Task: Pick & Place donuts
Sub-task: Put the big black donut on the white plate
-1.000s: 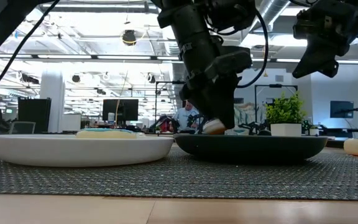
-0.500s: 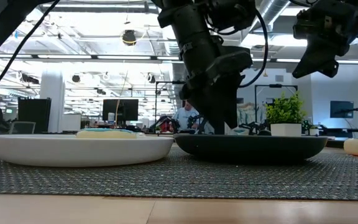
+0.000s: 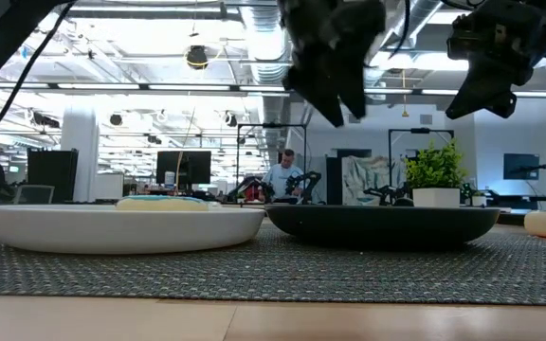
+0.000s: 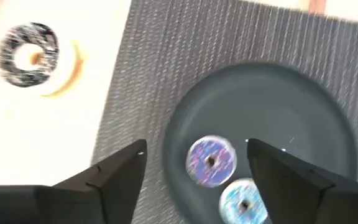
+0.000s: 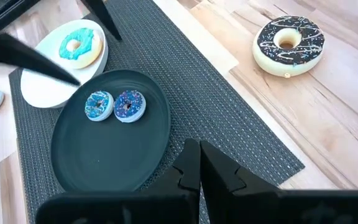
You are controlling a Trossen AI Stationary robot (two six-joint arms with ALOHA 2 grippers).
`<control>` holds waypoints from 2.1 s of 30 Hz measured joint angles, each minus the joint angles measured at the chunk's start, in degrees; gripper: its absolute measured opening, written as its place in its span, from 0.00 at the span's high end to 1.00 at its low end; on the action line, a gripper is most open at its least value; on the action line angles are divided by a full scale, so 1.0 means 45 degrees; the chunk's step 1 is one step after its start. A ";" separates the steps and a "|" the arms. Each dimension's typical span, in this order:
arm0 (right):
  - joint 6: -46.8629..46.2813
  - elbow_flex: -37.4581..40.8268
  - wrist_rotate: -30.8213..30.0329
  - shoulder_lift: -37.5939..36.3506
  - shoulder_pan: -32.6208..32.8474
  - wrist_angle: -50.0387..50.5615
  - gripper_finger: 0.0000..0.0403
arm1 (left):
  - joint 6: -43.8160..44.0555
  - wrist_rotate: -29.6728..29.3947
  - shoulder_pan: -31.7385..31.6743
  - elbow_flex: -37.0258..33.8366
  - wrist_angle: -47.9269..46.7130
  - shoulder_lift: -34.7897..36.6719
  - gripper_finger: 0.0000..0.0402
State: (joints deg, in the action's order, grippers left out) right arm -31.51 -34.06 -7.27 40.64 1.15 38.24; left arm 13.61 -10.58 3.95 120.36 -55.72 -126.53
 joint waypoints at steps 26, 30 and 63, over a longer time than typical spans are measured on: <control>-0.0660 0.0000 -0.0706 0.0420 -0.0104 -0.0952 1.00 | 0.0728 0.0620 0.0164 -1.2679 0.6296 1.0271 1.00; 0.0054 0.0005 -0.1139 0.1521 -0.0451 -0.2858 0.99 | 0.1267 0.0357 0.0375 -1.5409 0.7256 1.2966 1.00; 0.1394 -0.7873 0.0646 1.4200 -0.6790 0.1341 0.34 | 0.0752 0.0576 0.0402 -2.0965 0.8533 2.1545 1.00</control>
State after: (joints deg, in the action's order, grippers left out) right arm -25.23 -69.49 -4.36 104.54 -29.41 44.27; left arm 16.99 -7.99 5.76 26.02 -17.32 -29.58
